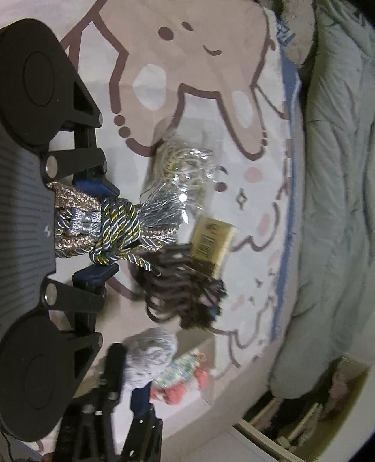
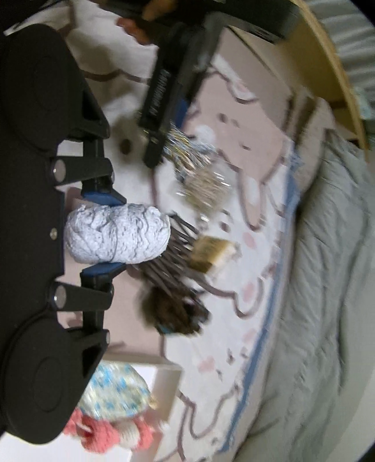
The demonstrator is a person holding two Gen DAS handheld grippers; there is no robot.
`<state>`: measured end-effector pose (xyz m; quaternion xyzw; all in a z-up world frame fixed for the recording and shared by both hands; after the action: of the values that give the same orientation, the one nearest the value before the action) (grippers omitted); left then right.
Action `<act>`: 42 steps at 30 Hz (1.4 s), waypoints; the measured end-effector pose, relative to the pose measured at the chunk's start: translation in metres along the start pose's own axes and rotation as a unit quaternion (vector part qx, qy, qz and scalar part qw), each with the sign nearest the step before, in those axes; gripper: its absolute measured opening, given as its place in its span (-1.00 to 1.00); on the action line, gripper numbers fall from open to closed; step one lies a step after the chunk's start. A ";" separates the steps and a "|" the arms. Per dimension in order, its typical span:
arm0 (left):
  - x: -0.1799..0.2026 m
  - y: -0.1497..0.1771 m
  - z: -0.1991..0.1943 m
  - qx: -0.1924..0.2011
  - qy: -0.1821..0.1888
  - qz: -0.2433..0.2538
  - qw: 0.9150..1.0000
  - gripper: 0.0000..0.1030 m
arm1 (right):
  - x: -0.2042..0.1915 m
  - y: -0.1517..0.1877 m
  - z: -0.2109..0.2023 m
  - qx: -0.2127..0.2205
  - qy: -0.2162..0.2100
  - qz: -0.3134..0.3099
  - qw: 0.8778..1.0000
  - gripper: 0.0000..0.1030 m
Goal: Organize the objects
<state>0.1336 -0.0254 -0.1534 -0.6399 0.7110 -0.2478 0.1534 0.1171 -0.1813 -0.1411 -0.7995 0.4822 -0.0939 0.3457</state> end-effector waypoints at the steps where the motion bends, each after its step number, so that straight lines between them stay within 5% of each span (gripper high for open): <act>1: 0.001 -0.002 -0.006 0.007 0.003 -0.003 1.000 -0.04 | 0.004 -0.005 -0.006 0.013 0.004 0.006 1.000 -0.19; 23: 0.019 -0.047 -0.081 0.129 0.000 -0.033 0.991 -0.04 | 0.036 -0.044 -0.098 0.161 0.028 0.040 0.986 -0.19; 42: 0.103 -0.079 -0.079 0.145 0.056 -0.031 0.987 -0.04 | 0.100 -0.038 -0.154 0.208 0.103 0.059 0.971 -0.19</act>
<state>0.1438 -0.1193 -0.0345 -0.6179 0.6547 -0.3885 0.1967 0.1209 -0.3247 -0.0200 -0.6665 0.5312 -0.2536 0.4575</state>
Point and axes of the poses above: each gripper's, at about its wrist camera, not at the fingertips, and z roughly the way its jaws point, x to its right, y to its underside, the point moved 8 cm from there along z, roughly the way its jaws point, and after that the axes turned 9 degrees about -y, right-handed, at the moved point
